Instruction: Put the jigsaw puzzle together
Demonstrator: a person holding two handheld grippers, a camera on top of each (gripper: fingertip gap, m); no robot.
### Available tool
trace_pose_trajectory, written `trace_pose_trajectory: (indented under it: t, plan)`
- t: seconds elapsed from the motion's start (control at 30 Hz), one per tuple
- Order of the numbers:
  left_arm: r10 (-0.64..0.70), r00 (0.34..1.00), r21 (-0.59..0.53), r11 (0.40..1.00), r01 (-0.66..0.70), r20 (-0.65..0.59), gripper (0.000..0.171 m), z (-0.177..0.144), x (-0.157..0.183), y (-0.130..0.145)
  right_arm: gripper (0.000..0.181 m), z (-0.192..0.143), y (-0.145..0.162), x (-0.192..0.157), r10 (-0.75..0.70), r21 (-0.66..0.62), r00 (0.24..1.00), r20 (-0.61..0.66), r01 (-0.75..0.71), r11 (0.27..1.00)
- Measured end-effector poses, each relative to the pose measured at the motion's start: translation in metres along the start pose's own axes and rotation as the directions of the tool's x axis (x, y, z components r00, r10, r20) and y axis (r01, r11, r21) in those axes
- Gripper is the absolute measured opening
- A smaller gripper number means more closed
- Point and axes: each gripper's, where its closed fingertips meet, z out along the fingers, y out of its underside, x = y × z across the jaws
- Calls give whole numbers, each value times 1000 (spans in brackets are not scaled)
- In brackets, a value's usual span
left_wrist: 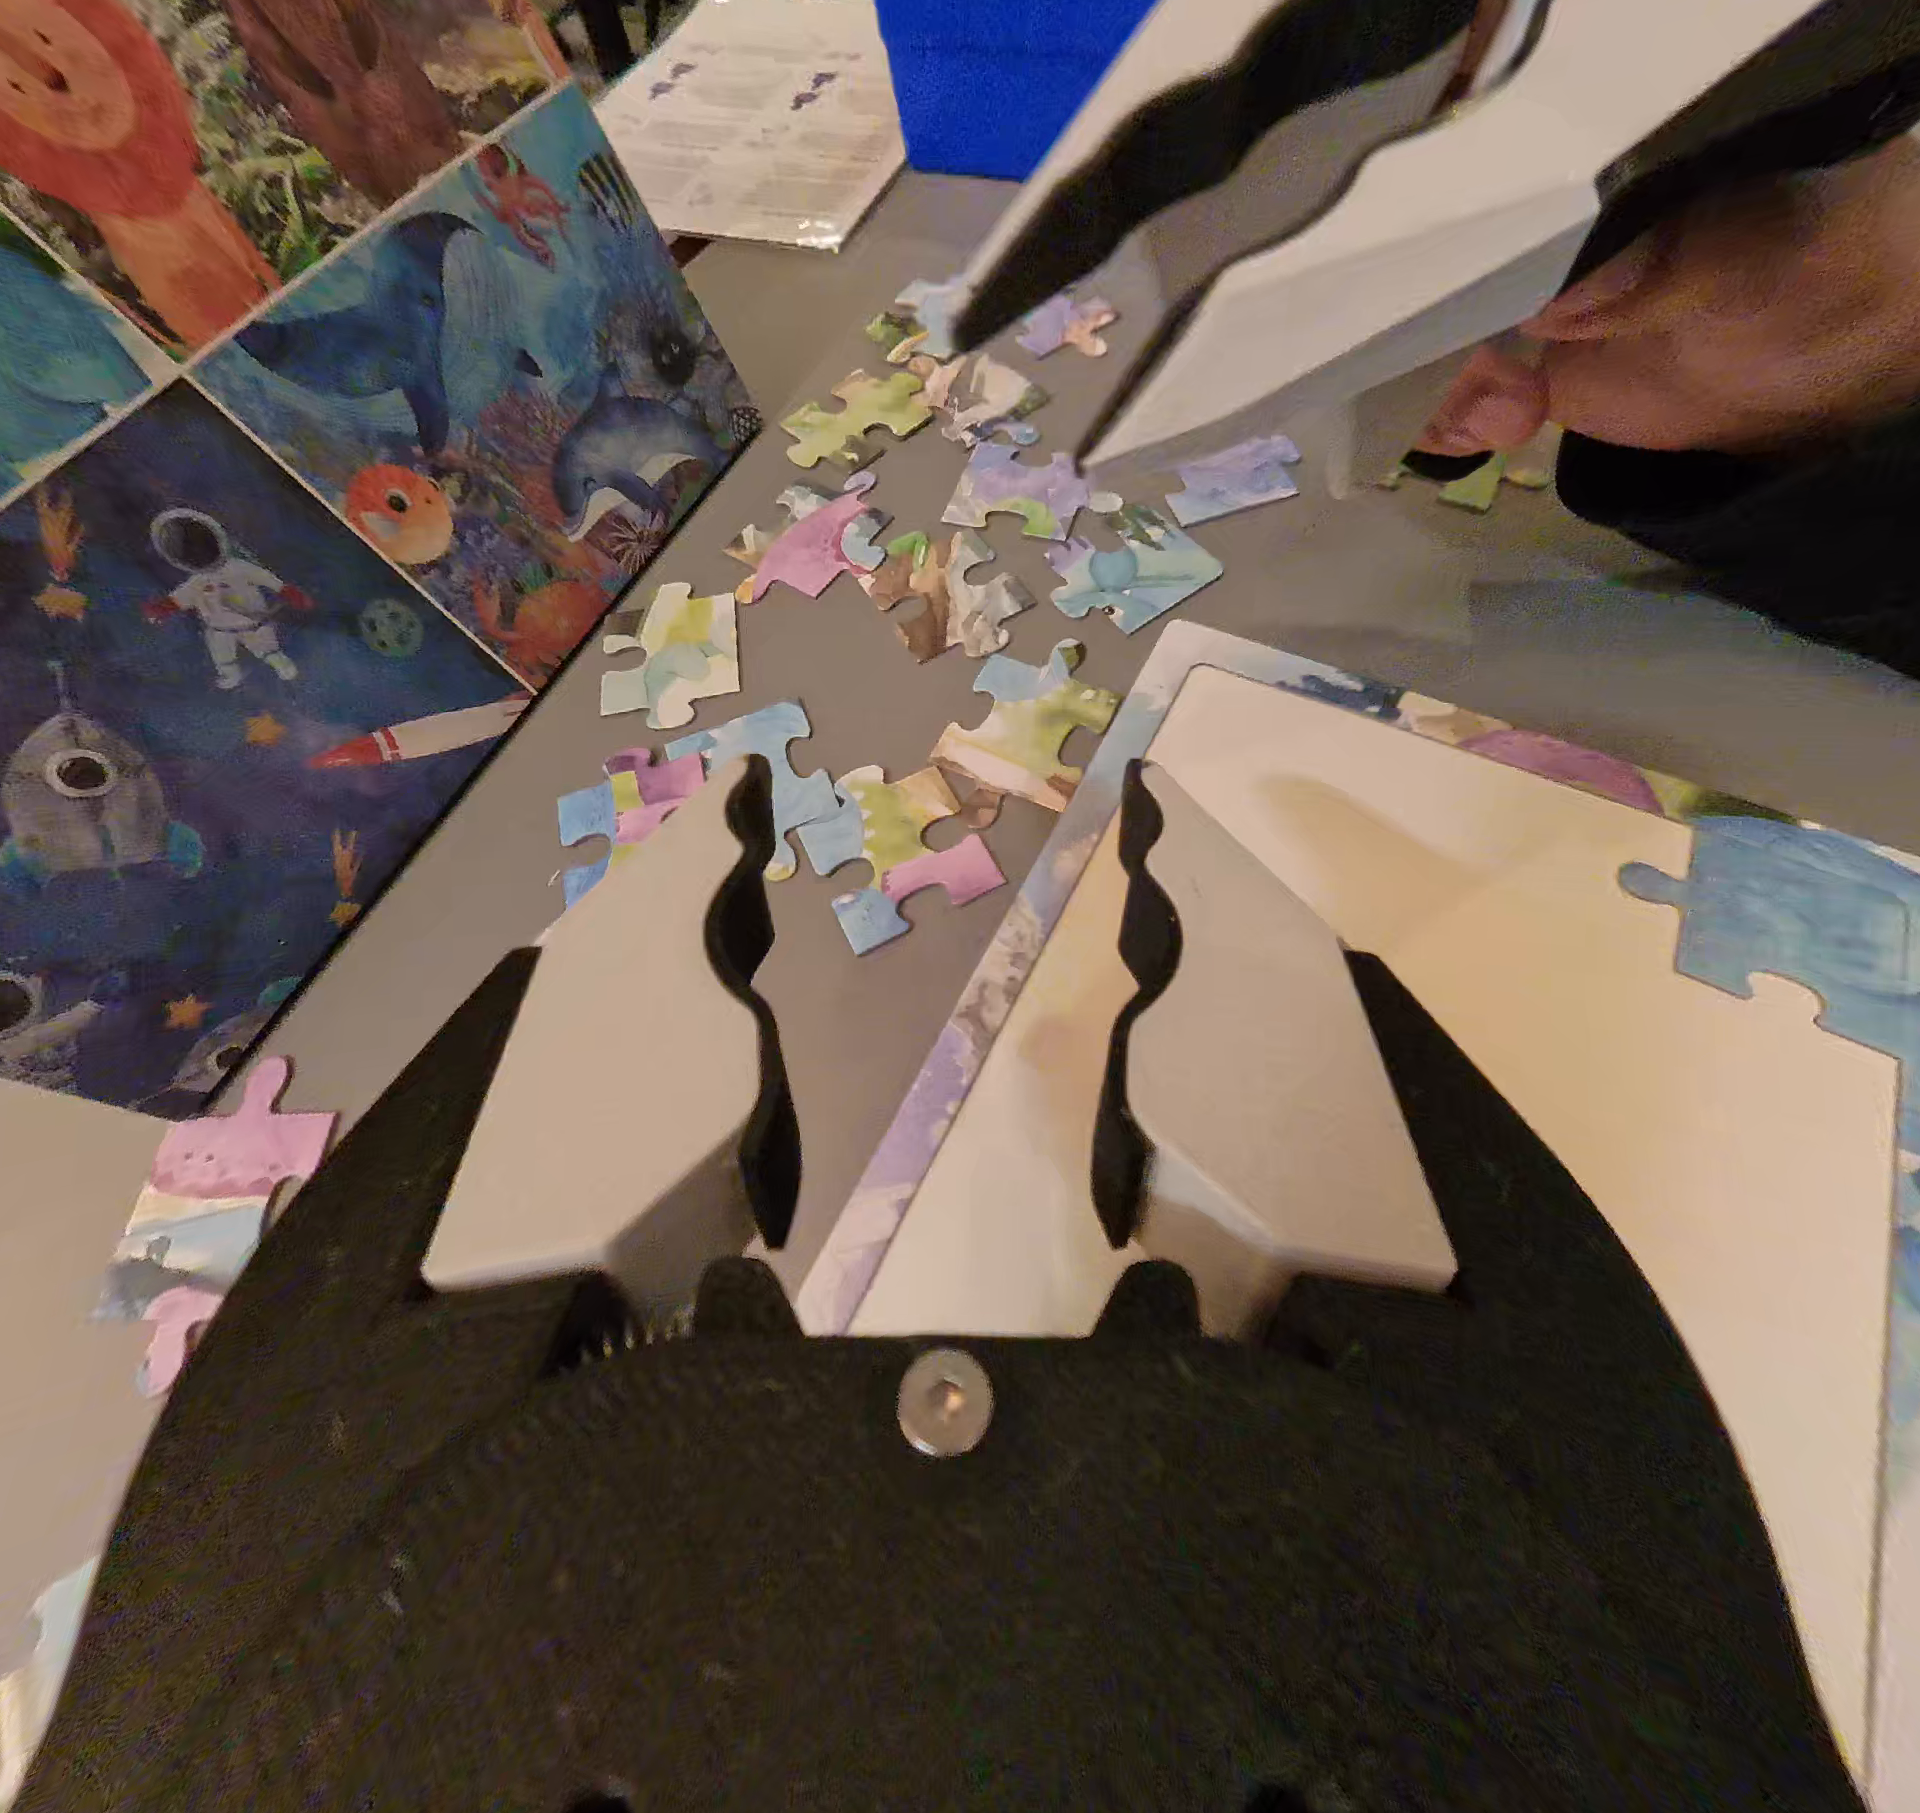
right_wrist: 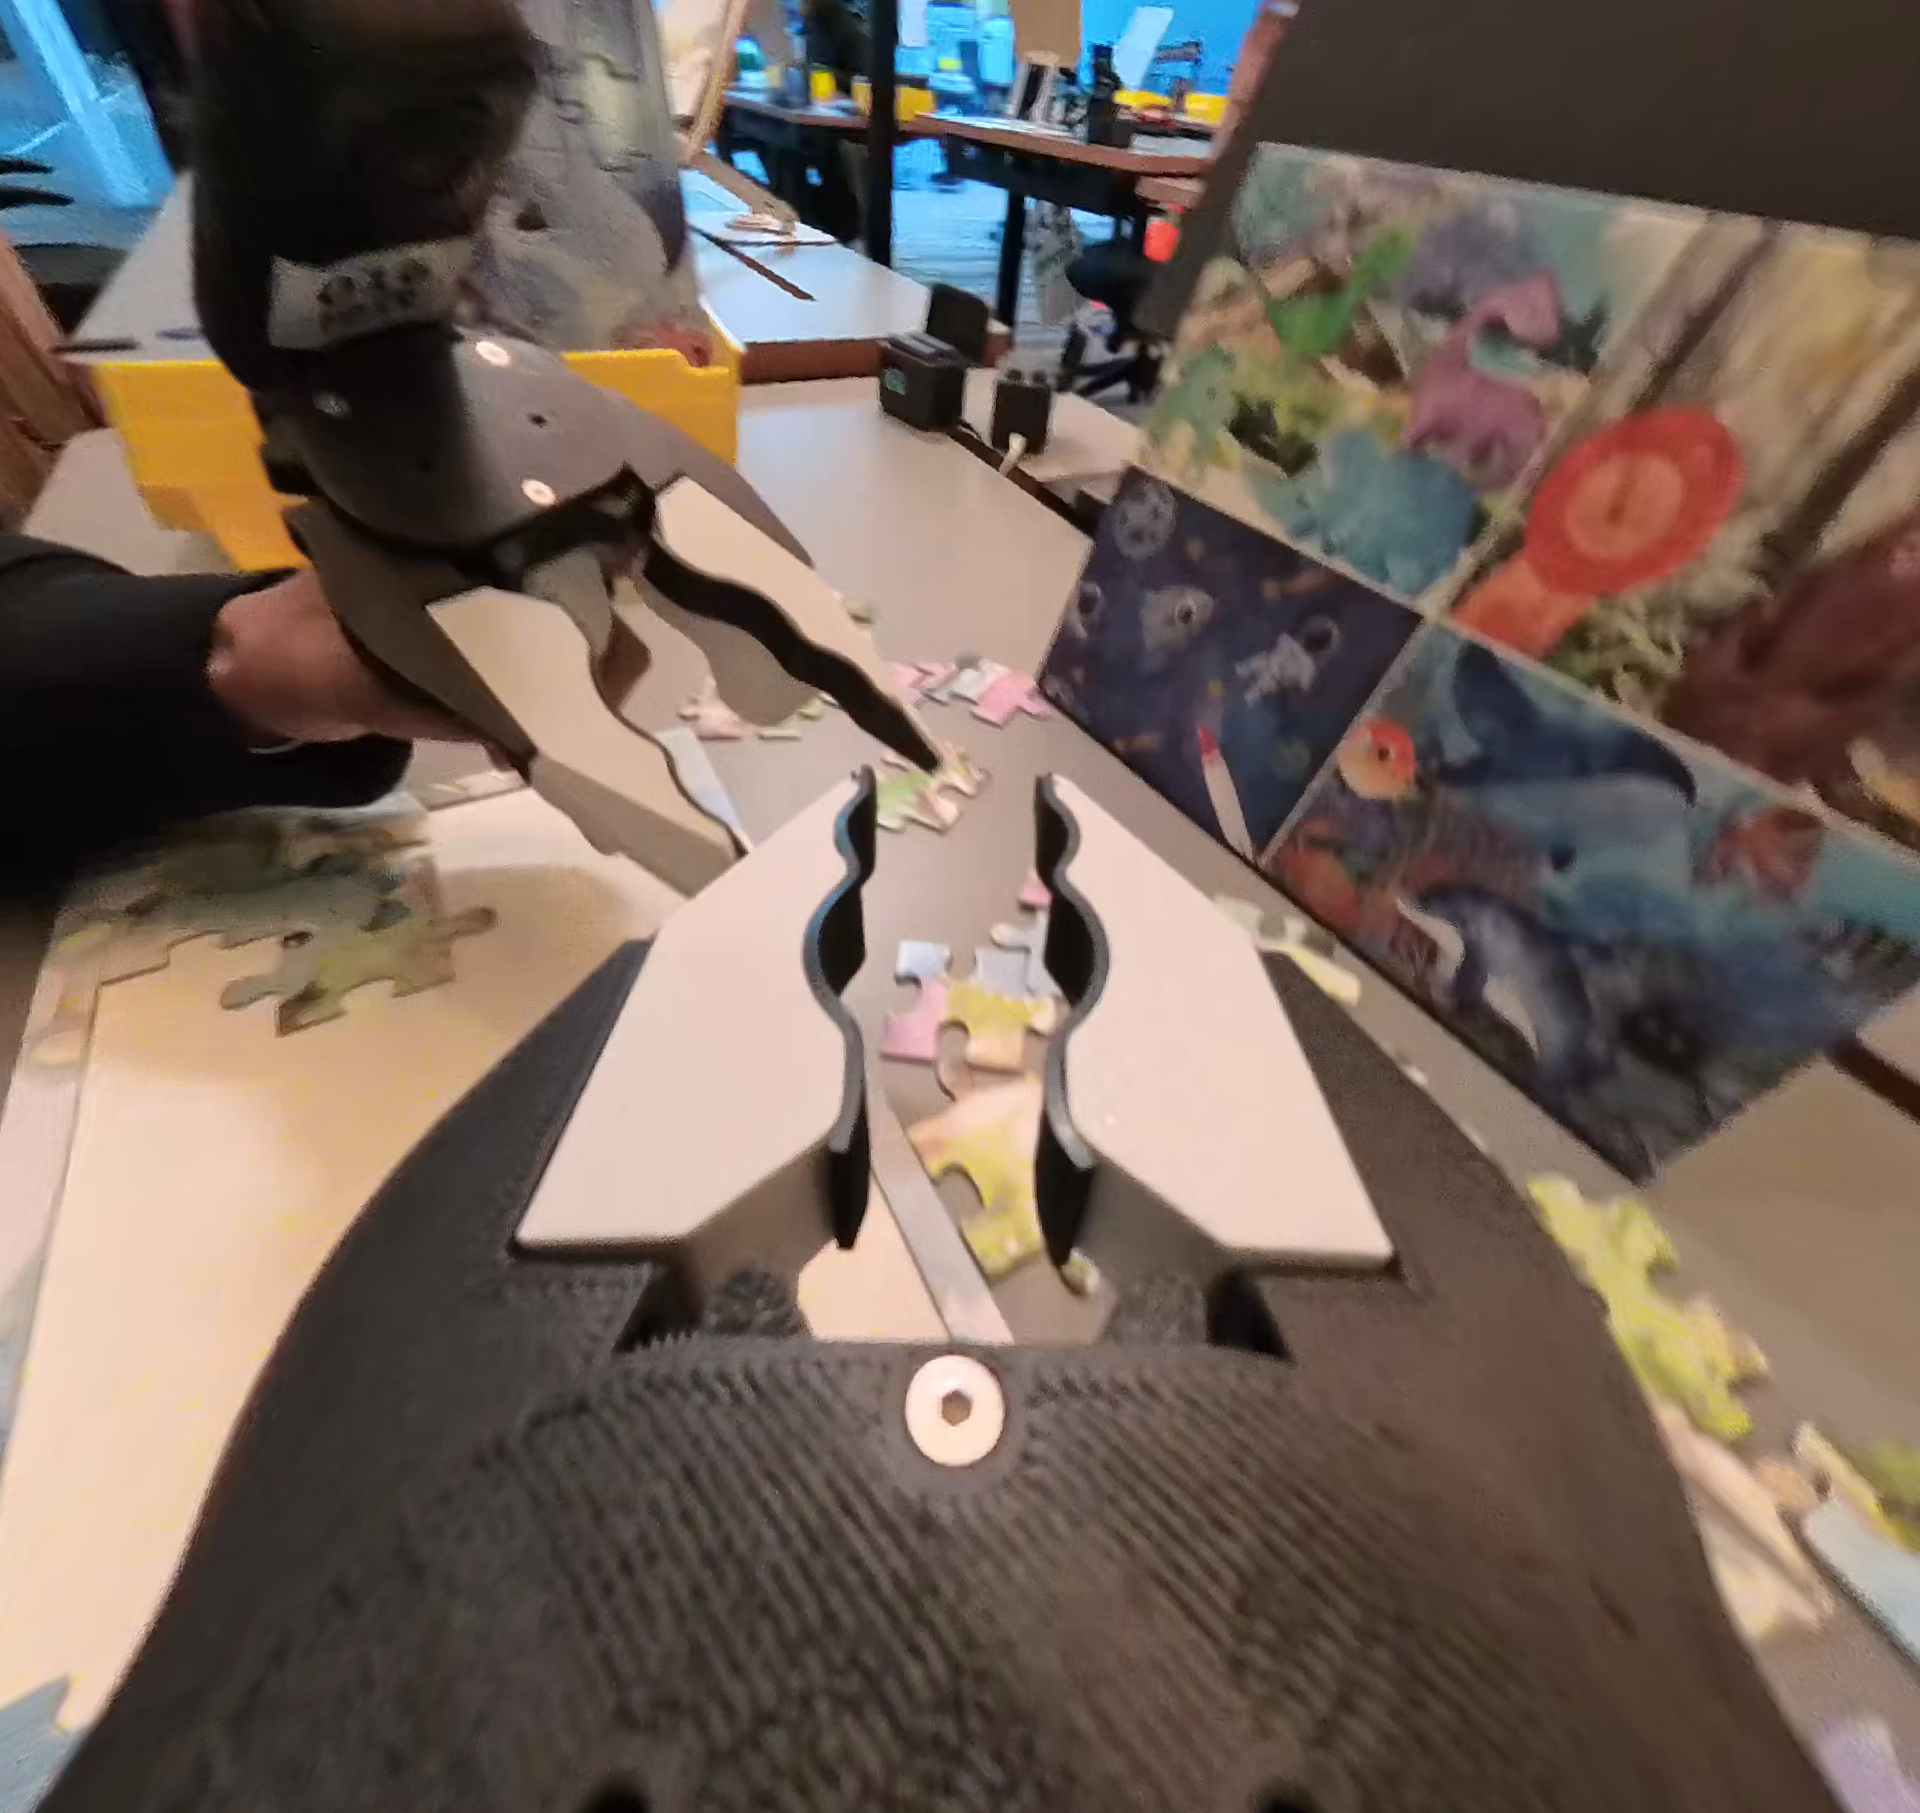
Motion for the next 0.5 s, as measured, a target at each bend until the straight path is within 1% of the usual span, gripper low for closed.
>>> trace_pose_trajectory:
  t: [0.03,0.07,0.1,0.13,0.17,0.23,0.4,0.5]
  plan:
    - [0,1000,-7,1000,0,-2,62,2,-3,4,30,-3,8,8,30,0,999,-22,-30,1000]
    - [1,1000,-13,1000,-1,-1,52,2,-5,9,30,-5,12,13,66,3,998,-22,-66,998]
    - [-1,1000,-12,1000,1,-8,41,1,-5,13,32,-4,14,17,106,9,994,-9,-106,994]
    - [-10,1000,-5,1000,10,-14,37,-1,-5,14,34,-3,15,19,148,10,989,13,-148,989]
    - [-18,1000,5,1000,18,-15,36,-4,-7,15,34,-2,17,18,179,10,983,35,-180,984]
    - [-31,999,26,999,32,-10,33,-10,-11,16,34,0,23,19,198,8,979,38,-199,980]
    - [-80,996,81,993,84,-45,29,-19,-10,12,30,10,38,12,143,-63,989,21,-142,988]
    - [-79,997,94,992,80,-17,29,-20,-13,10,26,13,47,10,106,-115,994,6,-104,988]
